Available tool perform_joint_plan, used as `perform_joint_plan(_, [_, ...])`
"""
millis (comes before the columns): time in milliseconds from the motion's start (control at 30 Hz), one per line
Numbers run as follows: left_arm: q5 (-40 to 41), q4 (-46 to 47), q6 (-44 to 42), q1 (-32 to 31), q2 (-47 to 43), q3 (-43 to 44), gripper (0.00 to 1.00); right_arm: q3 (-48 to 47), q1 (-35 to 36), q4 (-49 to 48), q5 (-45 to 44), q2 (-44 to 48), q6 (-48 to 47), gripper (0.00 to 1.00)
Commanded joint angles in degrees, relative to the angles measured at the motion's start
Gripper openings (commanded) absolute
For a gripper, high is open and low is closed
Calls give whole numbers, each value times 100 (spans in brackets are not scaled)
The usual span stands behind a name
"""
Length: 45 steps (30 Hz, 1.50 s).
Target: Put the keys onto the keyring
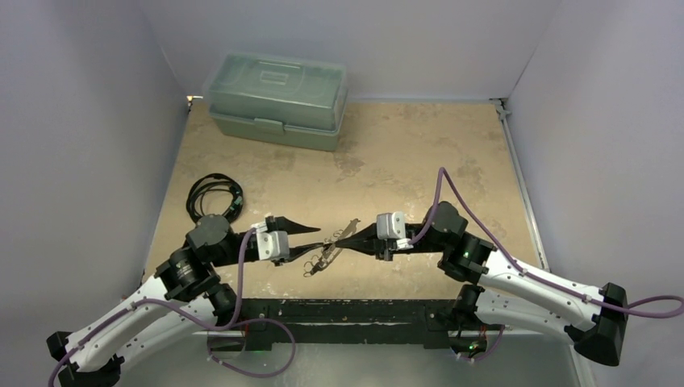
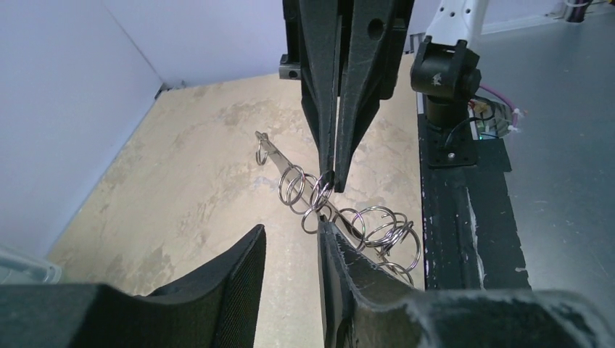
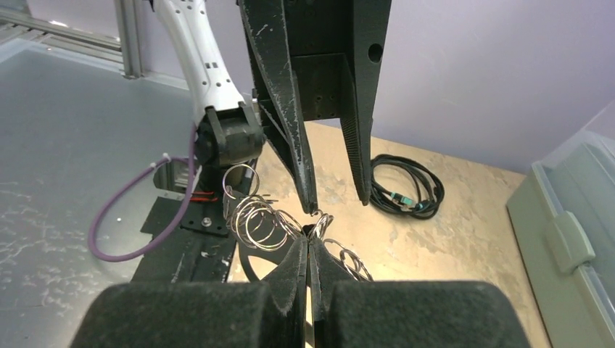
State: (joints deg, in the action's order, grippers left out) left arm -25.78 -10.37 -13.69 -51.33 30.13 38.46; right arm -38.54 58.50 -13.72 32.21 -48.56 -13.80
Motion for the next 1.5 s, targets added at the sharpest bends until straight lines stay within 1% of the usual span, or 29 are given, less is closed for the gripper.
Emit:
perform_joint_plan(0, [-525, 351, -171, 43, -13, -24, 30, -80, 23, -240, 378, 55, -61, 0])
perform_joint_plan(100, [-629, 352, -169, 36, 57, 11, 27, -116, 21, -181, 450, -9, -70, 0])
perform_joint_plan(200, [-703, 350, -161, 41, 126, 20, 26, -145, 22, -158, 535, -47, -79, 0])
perform_joint_plan(333, [-722, 357, -147, 44, 194, 31, 29, -156, 26, -142, 621, -60, -79, 0])
perform_joint_plan(633, [-1000, 367, -79, 40, 381, 48, 28, -173, 25, -135, 698, -65, -68, 0])
perform_joint_plan(733, [-1110, 353, -65, 42, 420, 45, 31, -168, 21, -131, 683, -51, -70, 0])
perform_joint_plan(833, [-1106, 343, -71, 44, 433, 53, 31, -163, 21, -123, 682, -40, -70, 0])
perform_joint_plan(967, [-1153, 379, -60, 37, 444, 44, 27, -170, 22, -123, 705, -40, -66, 0])
perform_joint_plan(1200, [-1295, 449, 19, 39, 586, 22, 15, -180, 23, -114, 764, -65, -61, 0])
perform_joint_plan(1333, [-1344, 468, 9, 39, 616, 22, 2, -176, 24, -114, 772, -64, -55, 0])
perform_joint_plan(1367, [-1349, 462, -3, 42, 612, 21, 0, -172, 29, -114, 765, -66, -60, 0])
perform_joint_plan(1467, [-1286, 443, 2, 38, 559, 19, 0, -164, 24, -123, 748, -60, -77, 0])
